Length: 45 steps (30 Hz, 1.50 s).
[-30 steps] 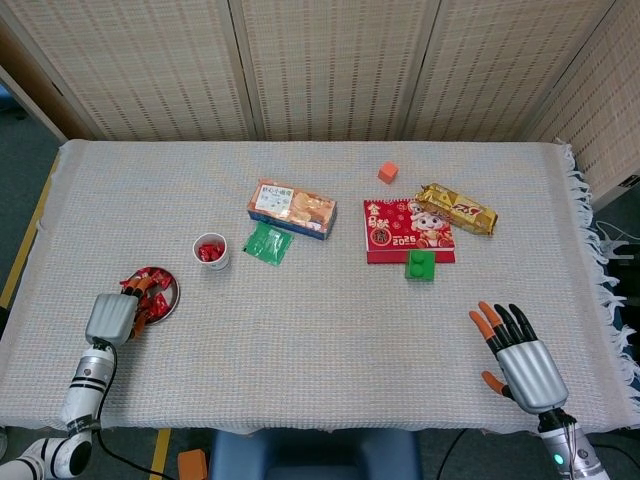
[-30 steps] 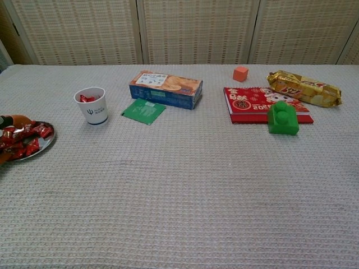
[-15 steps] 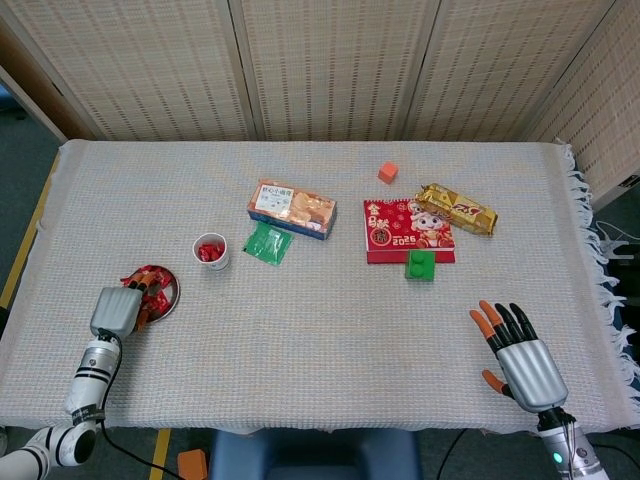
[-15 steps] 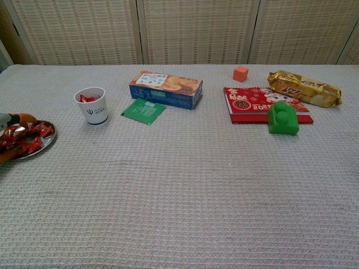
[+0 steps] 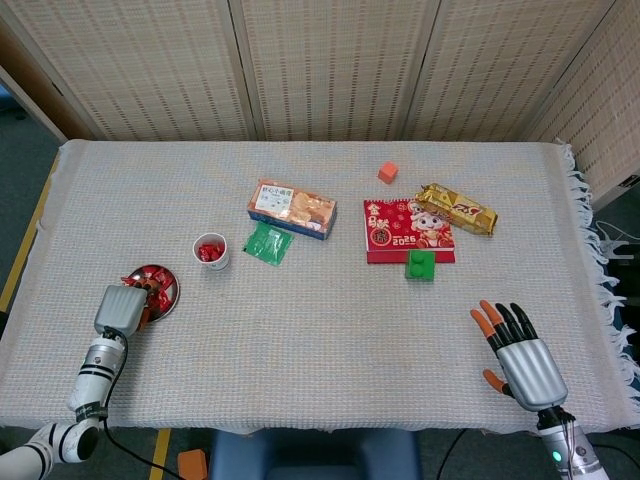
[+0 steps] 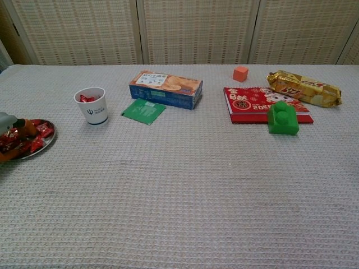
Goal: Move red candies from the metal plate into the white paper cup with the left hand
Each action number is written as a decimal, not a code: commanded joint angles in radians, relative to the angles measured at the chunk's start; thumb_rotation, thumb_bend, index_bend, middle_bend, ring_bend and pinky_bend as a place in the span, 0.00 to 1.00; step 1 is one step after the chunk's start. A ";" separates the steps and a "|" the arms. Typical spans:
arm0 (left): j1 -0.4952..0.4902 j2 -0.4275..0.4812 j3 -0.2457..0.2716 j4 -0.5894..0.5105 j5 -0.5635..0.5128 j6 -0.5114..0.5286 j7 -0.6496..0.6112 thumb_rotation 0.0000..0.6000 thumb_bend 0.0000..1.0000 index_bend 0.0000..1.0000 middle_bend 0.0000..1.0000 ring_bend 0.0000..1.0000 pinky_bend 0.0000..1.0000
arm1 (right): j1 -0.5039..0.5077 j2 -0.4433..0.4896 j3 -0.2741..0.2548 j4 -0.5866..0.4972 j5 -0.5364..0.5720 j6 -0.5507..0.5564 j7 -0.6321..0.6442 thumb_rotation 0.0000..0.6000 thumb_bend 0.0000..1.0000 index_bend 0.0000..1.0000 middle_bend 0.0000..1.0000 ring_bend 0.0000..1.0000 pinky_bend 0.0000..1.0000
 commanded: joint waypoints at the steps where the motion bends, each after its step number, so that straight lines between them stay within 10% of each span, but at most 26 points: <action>1: 0.002 -0.004 0.005 0.007 0.015 0.017 -0.001 1.00 0.38 0.34 0.38 0.83 1.00 | 0.000 0.000 0.000 0.000 0.001 -0.001 -0.001 1.00 0.12 0.00 0.00 0.00 0.00; 45: 0.006 -0.012 -0.001 0.030 0.030 0.037 0.016 1.00 0.46 0.61 0.63 0.83 1.00 | 0.002 0.001 0.001 -0.006 0.011 -0.011 -0.012 1.00 0.12 0.00 0.00 0.00 0.00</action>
